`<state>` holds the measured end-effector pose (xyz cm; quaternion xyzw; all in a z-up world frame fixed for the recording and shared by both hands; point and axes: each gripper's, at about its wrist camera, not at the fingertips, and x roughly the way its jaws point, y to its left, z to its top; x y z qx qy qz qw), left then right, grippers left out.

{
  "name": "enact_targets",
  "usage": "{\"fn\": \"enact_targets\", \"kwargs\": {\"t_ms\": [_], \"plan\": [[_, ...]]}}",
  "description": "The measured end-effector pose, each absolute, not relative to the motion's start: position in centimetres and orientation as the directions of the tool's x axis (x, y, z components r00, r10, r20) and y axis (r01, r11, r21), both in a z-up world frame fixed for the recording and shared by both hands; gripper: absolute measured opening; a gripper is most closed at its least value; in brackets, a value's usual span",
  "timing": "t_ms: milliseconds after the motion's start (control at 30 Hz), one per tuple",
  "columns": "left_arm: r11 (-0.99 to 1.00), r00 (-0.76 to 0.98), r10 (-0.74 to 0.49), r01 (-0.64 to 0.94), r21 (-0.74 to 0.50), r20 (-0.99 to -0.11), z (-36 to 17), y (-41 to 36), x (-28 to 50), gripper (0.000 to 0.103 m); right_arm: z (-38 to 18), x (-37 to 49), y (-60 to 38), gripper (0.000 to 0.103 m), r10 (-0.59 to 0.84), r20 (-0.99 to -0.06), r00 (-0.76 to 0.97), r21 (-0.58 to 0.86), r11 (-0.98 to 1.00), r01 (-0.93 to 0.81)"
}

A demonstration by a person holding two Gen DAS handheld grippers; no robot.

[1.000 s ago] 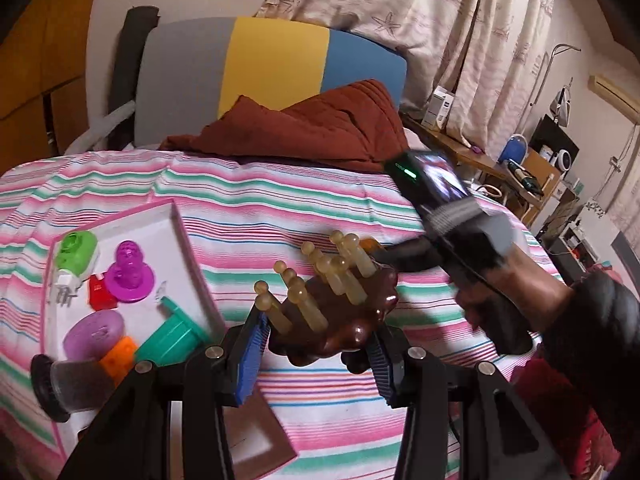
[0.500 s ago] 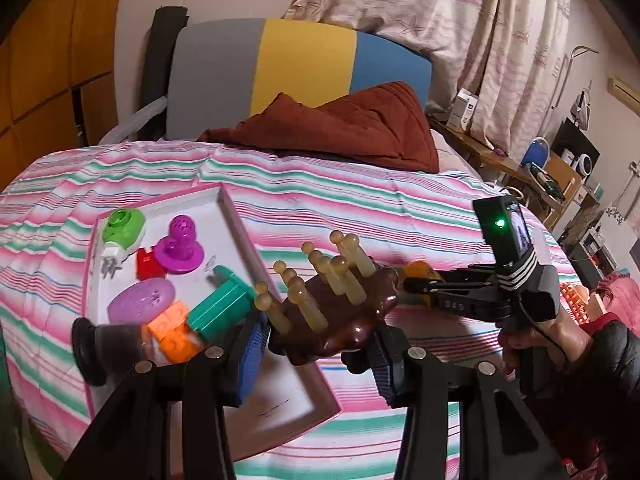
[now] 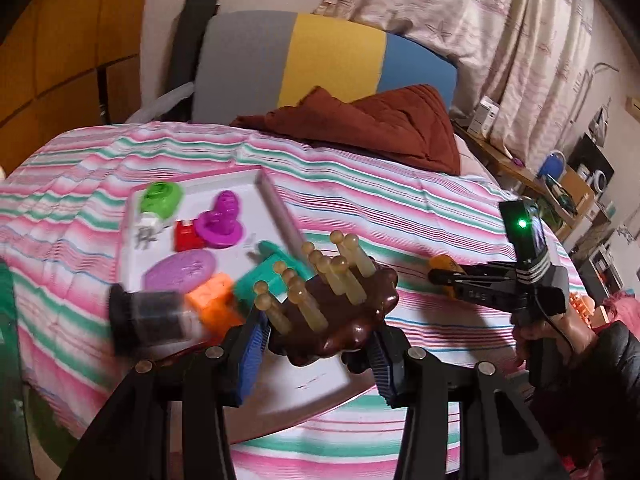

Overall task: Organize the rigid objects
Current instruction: 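Grasp the orange-yellow case with the right gripper while the left gripper lifts the brush, then carry the brown brush over the tray with the left gripper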

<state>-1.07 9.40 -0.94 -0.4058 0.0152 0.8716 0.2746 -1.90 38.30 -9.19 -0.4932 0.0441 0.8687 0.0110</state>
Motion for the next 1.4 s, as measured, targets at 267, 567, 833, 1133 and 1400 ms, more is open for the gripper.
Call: {"fn": "enact_targets", "kwargs": {"t_ms": [267, 567, 833, 1133, 1400], "plan": [[-0.905, -0.563, 0.400, -0.370, -0.213, -0.723, -1.2, 2.2, -0.8, 0.047, -9.3, -2.0, 38.1, 0.027, -0.016, -0.859, -0.511, 0.053, -0.997, -0.058], [-0.896, -0.520, 0.419, -0.372, -0.244, -0.744, -2.9, 1.8, -0.2, 0.047, -9.3, -2.0, 38.0, 0.027, -0.004, -0.859, -0.512, 0.040, -0.997, -0.059], [-0.863, -0.471, 0.459, -0.439, -0.252, -0.753, -4.2, 6.1, -2.2, 0.047, -9.3, -1.9, 38.0, 0.027, 0.000, -0.858, -0.513, 0.036, -0.998, -0.060], [-0.875, -0.473, 0.397, -0.455, -0.168, -0.786, -6.0, 8.4, -5.2, 0.047, -9.3, -1.9, 37.9, 0.027, 0.003, -0.857, -0.515, 0.032, -0.998, -0.059], [-0.875, -0.471, 0.390, -0.458, -0.158, -0.791, -6.6, 8.6, -7.2, 0.047, -9.3, -2.0, 38.0, 0.027, 0.000, -0.857, -0.515, 0.038, -0.997, -0.063]]}}
